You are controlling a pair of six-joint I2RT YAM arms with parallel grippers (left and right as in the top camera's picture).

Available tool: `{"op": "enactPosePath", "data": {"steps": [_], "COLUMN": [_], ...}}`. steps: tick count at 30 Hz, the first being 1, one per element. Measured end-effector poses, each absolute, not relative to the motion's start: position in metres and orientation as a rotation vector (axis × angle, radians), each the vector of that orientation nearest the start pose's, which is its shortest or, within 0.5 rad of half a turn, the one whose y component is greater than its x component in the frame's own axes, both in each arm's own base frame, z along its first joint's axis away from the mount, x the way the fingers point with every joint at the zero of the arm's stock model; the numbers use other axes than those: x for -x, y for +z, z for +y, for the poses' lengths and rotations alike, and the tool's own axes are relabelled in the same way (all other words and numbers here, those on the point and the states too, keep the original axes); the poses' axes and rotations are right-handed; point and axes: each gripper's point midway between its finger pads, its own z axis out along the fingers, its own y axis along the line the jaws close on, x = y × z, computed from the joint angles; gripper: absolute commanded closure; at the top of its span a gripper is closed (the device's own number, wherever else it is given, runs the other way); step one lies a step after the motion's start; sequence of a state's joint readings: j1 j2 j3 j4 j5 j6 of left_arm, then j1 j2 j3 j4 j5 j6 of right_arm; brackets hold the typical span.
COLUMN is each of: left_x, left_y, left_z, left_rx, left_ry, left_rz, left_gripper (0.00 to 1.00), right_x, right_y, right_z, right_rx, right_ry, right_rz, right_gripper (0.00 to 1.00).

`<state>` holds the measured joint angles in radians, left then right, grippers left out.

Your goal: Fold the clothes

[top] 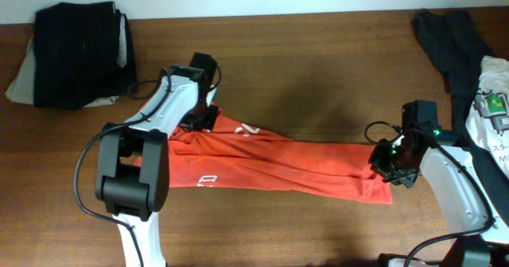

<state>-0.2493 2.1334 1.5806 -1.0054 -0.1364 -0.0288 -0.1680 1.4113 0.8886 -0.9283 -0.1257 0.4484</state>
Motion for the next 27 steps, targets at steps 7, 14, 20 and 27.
{"op": "enactPosePath", "data": {"steps": [7,14,20,27], "left_x": [-0.401,-0.403,-0.403,-0.403], "left_y": [0.016,0.024,0.025,0.025], "left_z": [-0.062,-0.063,-0.063,-0.063], "left_rx": [-0.257,-0.227,-0.227,-0.226], "left_ry": [0.246,0.244,0.244,0.244], "left_rz": [3.084,3.061,3.063,3.064], "left_gripper": [0.99,0.98,0.98,0.98], "right_x": [-0.251,-0.270,-0.291,-0.290], "right_y": [0.061,0.066,0.074,0.045], "right_z": [-0.021,0.004,0.065,0.080], "right_rx": [-0.908,-0.799,-0.467,-0.436], "right_ry": [0.216,0.359,0.456,0.390], "right_rz": [2.889,2.851,2.825,2.910], "right_gripper": [0.77,0.82,0.80,0.86]}}
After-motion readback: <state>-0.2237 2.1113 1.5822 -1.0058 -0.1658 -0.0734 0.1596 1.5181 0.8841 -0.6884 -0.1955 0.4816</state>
